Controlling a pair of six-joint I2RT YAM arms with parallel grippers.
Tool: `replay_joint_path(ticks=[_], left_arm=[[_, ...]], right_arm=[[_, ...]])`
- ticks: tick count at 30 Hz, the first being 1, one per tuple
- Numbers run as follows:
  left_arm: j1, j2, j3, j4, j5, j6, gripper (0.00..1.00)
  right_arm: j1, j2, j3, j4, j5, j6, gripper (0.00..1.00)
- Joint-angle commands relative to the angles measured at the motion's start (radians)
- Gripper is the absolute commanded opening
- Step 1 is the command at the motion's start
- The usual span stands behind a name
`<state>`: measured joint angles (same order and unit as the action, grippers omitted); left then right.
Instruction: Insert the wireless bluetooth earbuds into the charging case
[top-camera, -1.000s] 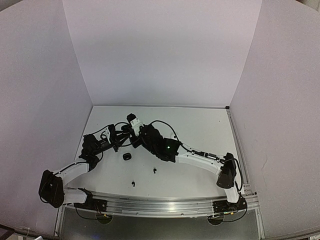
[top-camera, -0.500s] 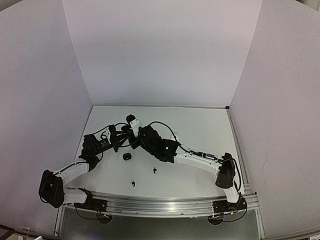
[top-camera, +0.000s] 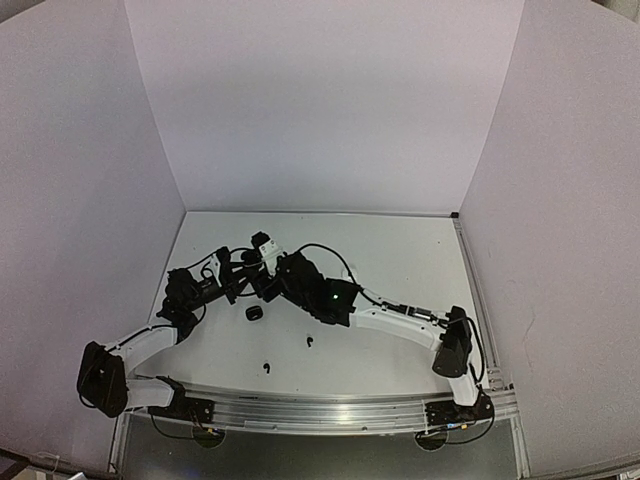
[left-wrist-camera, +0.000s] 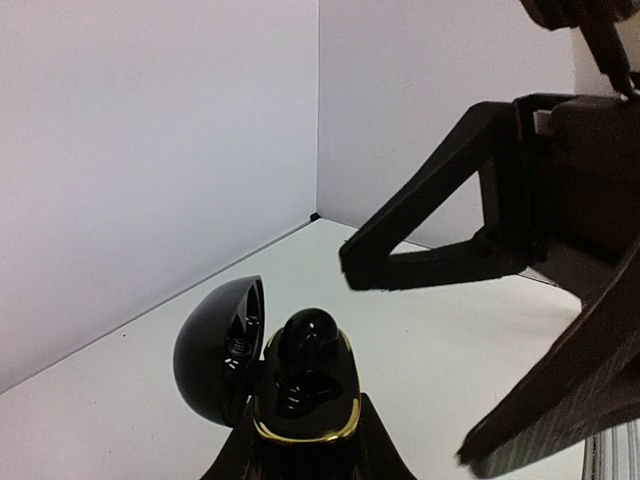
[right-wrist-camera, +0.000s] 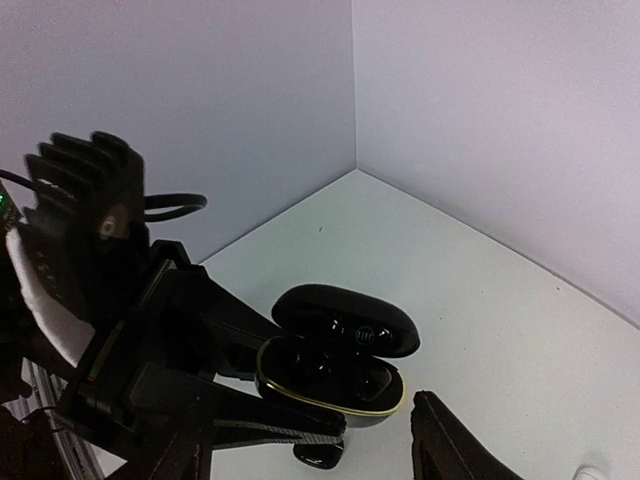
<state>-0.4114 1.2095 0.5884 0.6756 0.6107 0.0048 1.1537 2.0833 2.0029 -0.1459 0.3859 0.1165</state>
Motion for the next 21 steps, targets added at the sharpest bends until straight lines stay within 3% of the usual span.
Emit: replay_joint_path(ticks=[1,6,10,15,21], left_arm=[[-0.001,-0.017,0.03,-0.015,-0.067,-0.081,0.0],[-0.001,-0.024,0.023,-0.025,-0.091,-0.118,0.0],[-0.001,-0.033,0.021,-0.04,-0.102,-0.119,0.0],[-0.001,-0.038,0.022,-0.055,-0.101,-0.104,0.0],[-0.001,-0.045,0.025,-0.078,-0.095,-0.092,0.0]], right_arm=[[-0.06,-0.15,0.029,0.006,-0.066,0.13,0.65],[-0.166,-0.233,-0.075,-0.103,0.056,0.415,0.74],[-0.232,-0.154,-0.006,-0.419,0.108,0.607,0.59],[-0.268,0.032,0.135,-0.657,0.057,0.669,0.49],[-0.289,0.226,0.229,-0.718,-0.014,0.659,0.5]])
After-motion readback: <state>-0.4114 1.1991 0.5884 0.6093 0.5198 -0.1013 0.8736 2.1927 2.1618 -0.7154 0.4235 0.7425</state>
